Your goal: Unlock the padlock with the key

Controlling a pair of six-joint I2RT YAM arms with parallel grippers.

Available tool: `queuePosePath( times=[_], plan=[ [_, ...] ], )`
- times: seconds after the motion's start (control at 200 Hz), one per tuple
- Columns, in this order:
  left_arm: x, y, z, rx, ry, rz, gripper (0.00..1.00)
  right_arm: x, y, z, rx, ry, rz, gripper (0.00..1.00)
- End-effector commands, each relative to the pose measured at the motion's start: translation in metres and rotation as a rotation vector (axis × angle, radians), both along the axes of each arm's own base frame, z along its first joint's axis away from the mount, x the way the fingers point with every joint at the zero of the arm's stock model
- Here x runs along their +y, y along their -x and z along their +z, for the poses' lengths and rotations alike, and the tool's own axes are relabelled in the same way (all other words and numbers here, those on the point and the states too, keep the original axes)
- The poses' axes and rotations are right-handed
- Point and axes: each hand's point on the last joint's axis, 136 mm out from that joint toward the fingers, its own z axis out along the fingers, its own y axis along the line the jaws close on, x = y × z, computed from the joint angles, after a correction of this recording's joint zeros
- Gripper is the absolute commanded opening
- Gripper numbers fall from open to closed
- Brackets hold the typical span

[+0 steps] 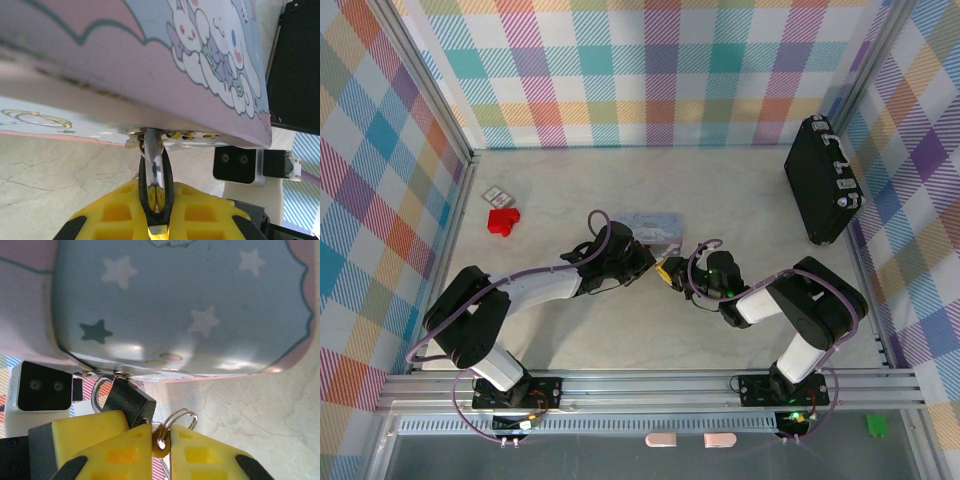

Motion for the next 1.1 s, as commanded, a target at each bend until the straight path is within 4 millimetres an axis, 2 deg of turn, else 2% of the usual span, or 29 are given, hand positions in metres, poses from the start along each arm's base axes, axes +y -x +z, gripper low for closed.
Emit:
queuePosePath(
  times=[0.0, 0.17, 0.28, 0.38, 0.465, 0.58, 0.655, 0.865, 0.95, 1.095],
  plan=[
    [-0.021, 0.006, 0.026, -0.042, 0.076, -0.051, 0.00, 0.009, -0.006, 0.019, -0.056, -0.032, 0.017, 0.09],
    [-0.024, 0.011, 0.025, -0.038, 0.078, -0.056, 0.00, 0.012, -0.008, 0.021, -0.064, -0.039, 0.021, 0.07],
    [-0.022, 0.010, 0.024, -0.032, 0.071, -0.040, 0.00, 0.010, -0.007, 0.020, -0.075, -0.013, 0.027, 0.13],
    [-0.009, 0.005, 0.018, -0.011, 0.001, -0.002, 0.00, 0.000, -0.003, 0.010, -0.100, 0.089, 0.035, 0.22],
    [0.008, 0.000, 0.008, 0.031, -0.033, 0.049, 0.00, -0.012, 0.003, -0.002, -0.143, 0.249, 0.070, 0.27],
    [0.021, -0.007, 0.000, 0.068, -0.029, 0.092, 0.00, -0.026, 0.009, -0.001, -0.296, 0.456, 0.126, 0.30],
    [0.024, -0.010, 0.001, 0.067, -0.038, 0.097, 0.00, -0.030, 0.011, 0.005, -0.451, 0.571, 0.171, 0.29],
    [0.026, -0.010, 0.004, 0.076, -0.041, 0.098, 0.00, -0.006, 0.030, 0.016, -1.009, 0.760, 0.326, 0.28],
    [0.026, -0.008, 0.005, 0.080, -0.044, 0.091, 0.00, -0.001, 0.029, 0.012, -1.111, 0.844, 0.342, 0.30],
    [0.026, -0.006, 0.007, 0.083, -0.040, 0.081, 0.00, 0.012, 0.028, 0.018, -1.241, 0.848, 0.349, 0.28]
  ],
)
